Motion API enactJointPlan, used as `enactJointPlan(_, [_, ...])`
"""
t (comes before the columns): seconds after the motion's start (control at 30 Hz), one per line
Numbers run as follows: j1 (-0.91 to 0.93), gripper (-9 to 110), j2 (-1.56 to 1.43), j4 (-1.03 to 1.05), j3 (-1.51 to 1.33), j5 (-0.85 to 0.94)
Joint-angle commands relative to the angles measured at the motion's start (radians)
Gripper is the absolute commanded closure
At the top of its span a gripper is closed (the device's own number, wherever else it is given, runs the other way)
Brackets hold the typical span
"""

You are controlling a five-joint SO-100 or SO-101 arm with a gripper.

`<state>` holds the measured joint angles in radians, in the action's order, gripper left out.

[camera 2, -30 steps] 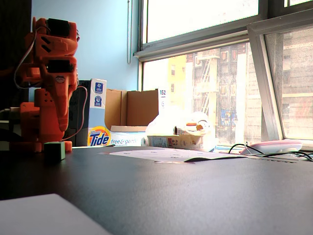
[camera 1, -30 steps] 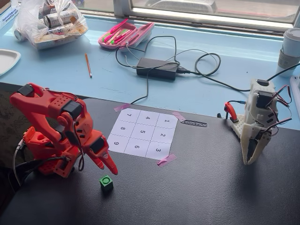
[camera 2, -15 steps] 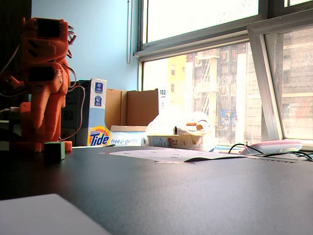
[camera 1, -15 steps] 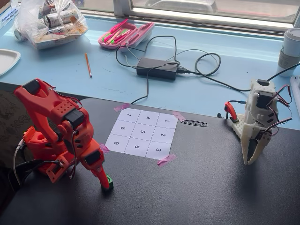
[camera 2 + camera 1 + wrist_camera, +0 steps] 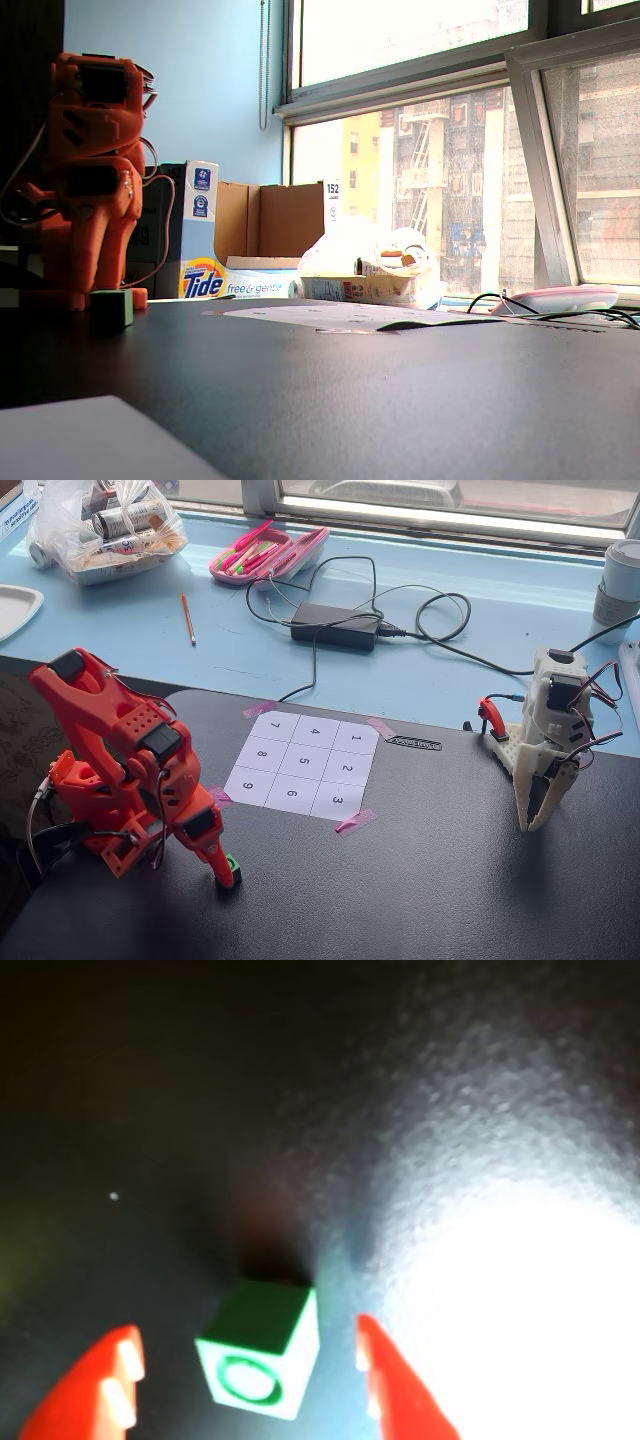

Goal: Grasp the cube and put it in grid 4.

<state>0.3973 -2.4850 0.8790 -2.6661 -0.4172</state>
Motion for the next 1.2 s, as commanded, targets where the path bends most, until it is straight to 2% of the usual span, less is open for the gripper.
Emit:
enactJointPlan(0.0, [-0.018,68,0.005,-0.031,0.005,0.0])
enactJointPlan(0.23, [-0.034,71,0.009,-0.054,0.008,0.002])
enactJointPlan(0.27, [-0.032,79,0.009,-0.054,0.006,0.003])
enactJointPlan(0.33, [-0.032,101,0.011,-0.055,0.006,0.025])
enactJointPlan(0.77, [-0.04,101,0.014,-0.02,0.071,0.069])
enactJointPlan(1.17, [-0.239,101,0.221,0.276,0.693,0.233])
